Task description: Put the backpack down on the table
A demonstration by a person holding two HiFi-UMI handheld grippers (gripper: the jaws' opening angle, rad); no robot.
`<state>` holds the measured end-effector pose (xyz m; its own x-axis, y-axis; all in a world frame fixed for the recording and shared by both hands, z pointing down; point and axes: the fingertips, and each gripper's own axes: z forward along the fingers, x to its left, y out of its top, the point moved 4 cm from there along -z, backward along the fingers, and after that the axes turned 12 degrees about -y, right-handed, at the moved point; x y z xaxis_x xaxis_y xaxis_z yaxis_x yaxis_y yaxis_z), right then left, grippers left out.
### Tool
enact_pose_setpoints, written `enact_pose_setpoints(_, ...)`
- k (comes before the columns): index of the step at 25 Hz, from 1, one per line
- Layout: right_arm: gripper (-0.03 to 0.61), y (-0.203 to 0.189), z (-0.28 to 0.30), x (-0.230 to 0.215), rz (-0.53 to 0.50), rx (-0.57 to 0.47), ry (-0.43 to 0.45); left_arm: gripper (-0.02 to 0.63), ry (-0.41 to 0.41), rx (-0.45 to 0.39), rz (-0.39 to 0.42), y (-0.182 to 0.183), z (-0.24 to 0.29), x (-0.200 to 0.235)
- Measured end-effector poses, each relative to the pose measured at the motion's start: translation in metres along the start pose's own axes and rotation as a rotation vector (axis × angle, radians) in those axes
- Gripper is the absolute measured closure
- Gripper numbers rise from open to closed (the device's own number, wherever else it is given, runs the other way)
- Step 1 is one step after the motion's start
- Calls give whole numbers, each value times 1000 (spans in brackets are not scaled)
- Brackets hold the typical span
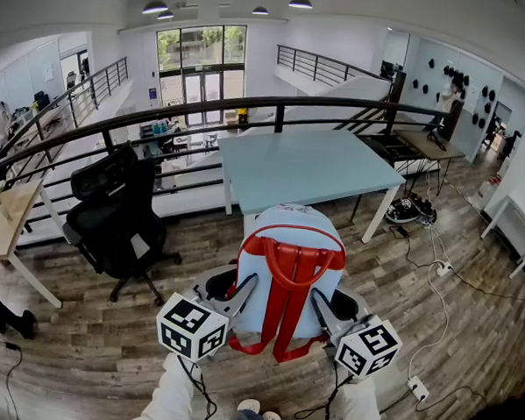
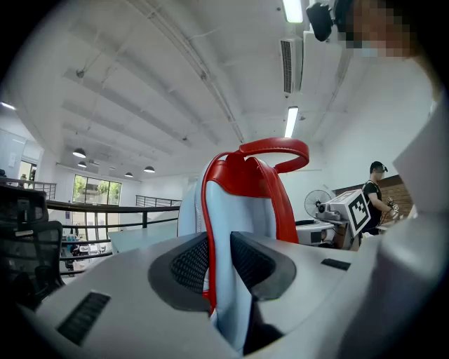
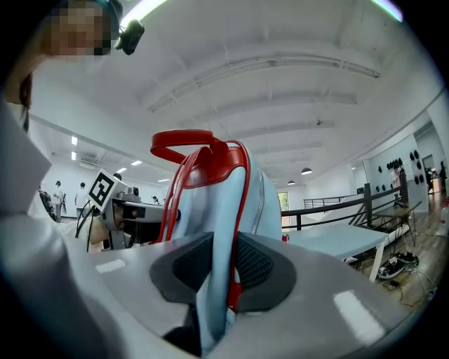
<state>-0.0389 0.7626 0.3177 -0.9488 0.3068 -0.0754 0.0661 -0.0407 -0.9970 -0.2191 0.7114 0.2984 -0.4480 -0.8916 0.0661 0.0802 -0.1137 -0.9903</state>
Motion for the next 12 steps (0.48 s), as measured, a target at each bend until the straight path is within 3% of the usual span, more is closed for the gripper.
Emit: enact_pose_setpoints(12,485,-5,11,3,-2,5,-11,517,-9,-5,-6,-4,-2,12)
